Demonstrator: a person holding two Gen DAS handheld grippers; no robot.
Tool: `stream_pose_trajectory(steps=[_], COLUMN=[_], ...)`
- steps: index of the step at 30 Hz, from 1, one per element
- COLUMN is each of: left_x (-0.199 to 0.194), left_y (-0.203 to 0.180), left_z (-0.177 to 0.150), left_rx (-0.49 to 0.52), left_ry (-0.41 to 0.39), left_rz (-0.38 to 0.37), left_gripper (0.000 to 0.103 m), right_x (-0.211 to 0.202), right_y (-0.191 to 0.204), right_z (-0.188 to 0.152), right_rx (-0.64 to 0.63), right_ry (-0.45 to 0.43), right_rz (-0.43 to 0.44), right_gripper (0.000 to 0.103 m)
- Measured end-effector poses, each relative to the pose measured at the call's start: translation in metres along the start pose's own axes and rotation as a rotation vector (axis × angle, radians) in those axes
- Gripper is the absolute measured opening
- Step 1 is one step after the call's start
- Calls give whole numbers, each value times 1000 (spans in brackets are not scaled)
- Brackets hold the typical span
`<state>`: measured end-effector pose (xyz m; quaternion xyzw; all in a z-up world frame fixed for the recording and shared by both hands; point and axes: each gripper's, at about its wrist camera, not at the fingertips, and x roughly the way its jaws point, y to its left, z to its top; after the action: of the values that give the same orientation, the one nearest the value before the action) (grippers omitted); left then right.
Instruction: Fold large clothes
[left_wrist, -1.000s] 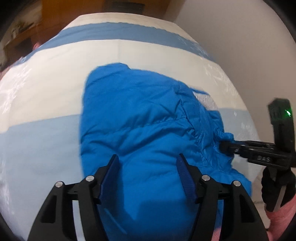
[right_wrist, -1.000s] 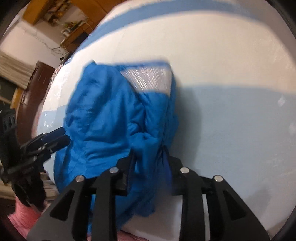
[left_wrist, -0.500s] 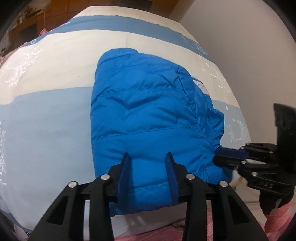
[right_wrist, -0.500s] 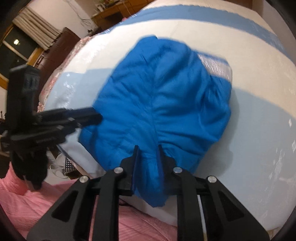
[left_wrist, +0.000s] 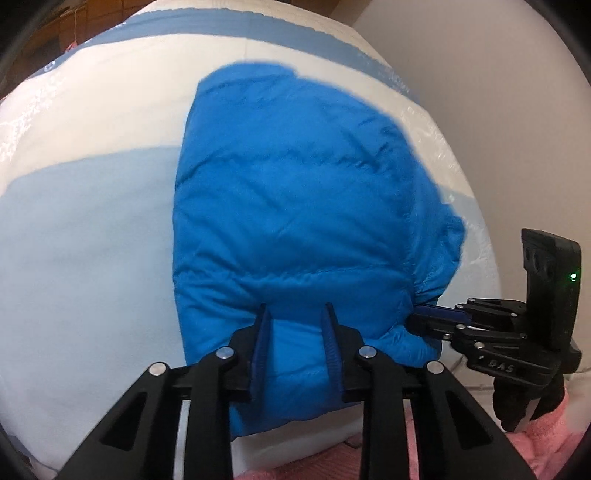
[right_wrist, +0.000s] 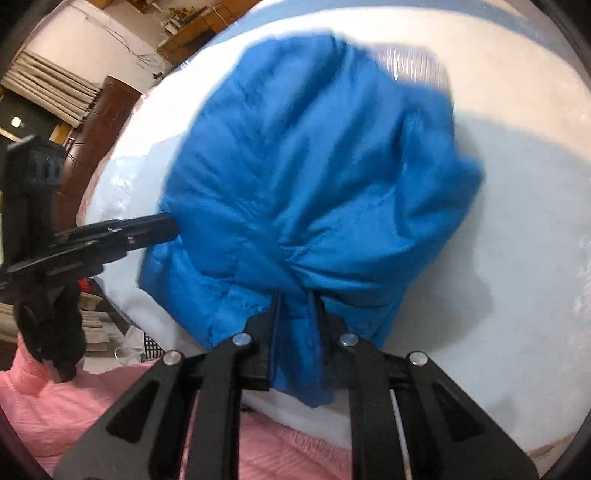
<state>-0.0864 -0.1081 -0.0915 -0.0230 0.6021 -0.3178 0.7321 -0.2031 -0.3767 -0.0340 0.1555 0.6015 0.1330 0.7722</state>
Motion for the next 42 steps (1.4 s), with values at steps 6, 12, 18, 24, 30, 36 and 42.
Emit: stream_pose_trajectory(steps=[6,12,18,24,30,36,42], left_x=[-12,25,63,77,31,16,37], left_y=[-3,0,12,19,6,2,12], left_z=[63,113,114,111,89,50,37], left_rx=[-14,-27,-9,-37,17,54,40], left_ry=[-79,-46,19,26,-74,-104,-127], left_rz=[-4,-1,25,9,33,47,48], left_gripper=[28,25,16,14,17,17,17], right_x=[-38,-7,48,57,9,9,42], right_y=[17,2,-46,-61,-37,-19,-38], right_z=[57,104,102,95,86,52,31], right_rx=[-65,-29,84,132,93,49,75], right_ry=[-152,-169,-148,-183,-224,-204,-246], right_rz=[-34,-154,-144,-104,-86,-100,-77], right_gripper=[18,19,11,10,17,16,12])
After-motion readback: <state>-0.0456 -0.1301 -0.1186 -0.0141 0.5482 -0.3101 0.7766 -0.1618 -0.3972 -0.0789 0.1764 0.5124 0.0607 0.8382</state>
